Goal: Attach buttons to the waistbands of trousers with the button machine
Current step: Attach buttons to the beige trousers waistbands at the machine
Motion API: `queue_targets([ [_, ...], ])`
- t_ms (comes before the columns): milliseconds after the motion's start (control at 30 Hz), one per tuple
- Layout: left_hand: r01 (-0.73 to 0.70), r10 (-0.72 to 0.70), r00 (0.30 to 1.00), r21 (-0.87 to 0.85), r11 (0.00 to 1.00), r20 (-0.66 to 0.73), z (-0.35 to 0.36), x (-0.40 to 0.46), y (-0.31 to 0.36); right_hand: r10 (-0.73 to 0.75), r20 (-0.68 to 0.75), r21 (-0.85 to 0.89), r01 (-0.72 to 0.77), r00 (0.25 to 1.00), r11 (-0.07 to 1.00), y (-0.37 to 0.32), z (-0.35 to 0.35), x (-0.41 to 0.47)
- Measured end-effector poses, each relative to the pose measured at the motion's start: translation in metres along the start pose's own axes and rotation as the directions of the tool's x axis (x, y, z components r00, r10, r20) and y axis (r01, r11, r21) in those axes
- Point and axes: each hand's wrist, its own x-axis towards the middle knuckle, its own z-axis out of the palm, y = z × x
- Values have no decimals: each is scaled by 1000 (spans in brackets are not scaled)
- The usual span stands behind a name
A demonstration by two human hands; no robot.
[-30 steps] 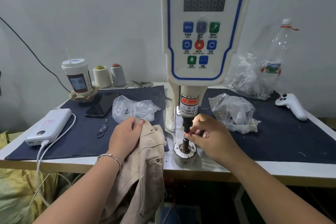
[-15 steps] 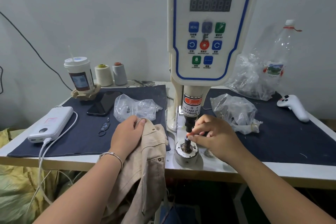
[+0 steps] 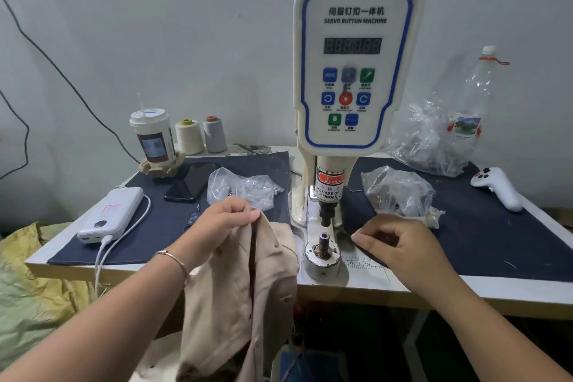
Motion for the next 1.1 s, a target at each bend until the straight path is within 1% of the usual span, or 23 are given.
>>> queue_targets([
  [33, -9, 9, 996, -3, 1000, 84, -3, -11, 10, 18, 22, 52, -19, 1000, 998, -5, 0, -5],
  [100, -35, 31, 966, 11, 999, 256, -5, -32, 29, 26, 90, 127, -38, 996, 991, -17, 3, -17],
  [133, -47, 39, 947, 16, 999, 319, -4, -42, 37, 13, 120, 155, -32, 993, 987, -24, 7, -23],
  [200, -78, 60, 924, 31, 996, 377, 2, -60, 52, -21, 152, 211, -12, 988, 977, -40, 15, -34],
  [367, -175, 145, 917, 50, 983, 371, 21, -90, 84, -114, 200, 291, 53, 973, 955, -71, 30, -53],
  [467, -222, 184, 909, 60, 973, 375, 28, -98, 96, -129, 205, 286, 67, 970, 956, -76, 26, -58],
  [533, -254, 207, 894, 69, 965, 398, 32, -102, 100, -128, 239, 287, 56, 963, 956, -76, 19, -61],
  [600, -275, 223, 878, 65, 959, 422, 37, -105, 103, -100, 313, 382, -29, 944, 924, -75, 9, -65],
  [667, -280, 234, 865, 41, 959, 443, 43, -109, 105, -63, 391, 480, -145, 918, 865, -73, 0, -69],
  [733, -283, 245, 856, 16, 959, 455, 51, -111, 104, -39, 458, 492, -217, 888, 843, -70, -8, -72],
  [833, -262, 238, 849, -16, 965, 472, 61, -112, 104, -32, 523, 471, -257, 852, 844, -69, -15, -76],
  [900, -239, 234, 844, -51, 970, 482, 65, -112, 104, -20, 510, 476, -263, 860, 839, -69, -21, -76],
  [1000, -238, 238, 840, -64, 969, 488, 68, -112, 105, 9, 453, 491, -258, 892, 833, -67, -36, -72],
  [1100, -242, 257, 838, -94, 966, 482, 69, -111, 103, -28, 427, 494, -207, 904, 844, -67, -50, -66],
])
